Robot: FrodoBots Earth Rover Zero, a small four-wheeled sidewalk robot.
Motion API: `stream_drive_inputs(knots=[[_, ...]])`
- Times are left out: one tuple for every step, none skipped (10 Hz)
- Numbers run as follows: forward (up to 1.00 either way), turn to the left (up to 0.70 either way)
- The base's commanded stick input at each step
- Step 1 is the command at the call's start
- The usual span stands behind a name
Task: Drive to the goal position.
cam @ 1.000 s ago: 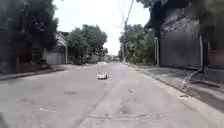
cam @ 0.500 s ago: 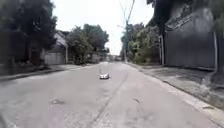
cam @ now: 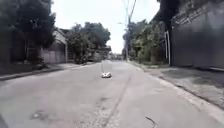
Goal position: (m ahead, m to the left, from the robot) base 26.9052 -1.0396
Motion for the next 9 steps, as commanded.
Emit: stream_drive_inputs(knots=[[1.0, -0.4], [1.0, -0.4], [1.0, -0.4], [1.0, -0.4], [1.0, -0.25], [1.0, -0.08], [1.0, 0.0], [1.0, 0.0], [1.0, 0.0]])
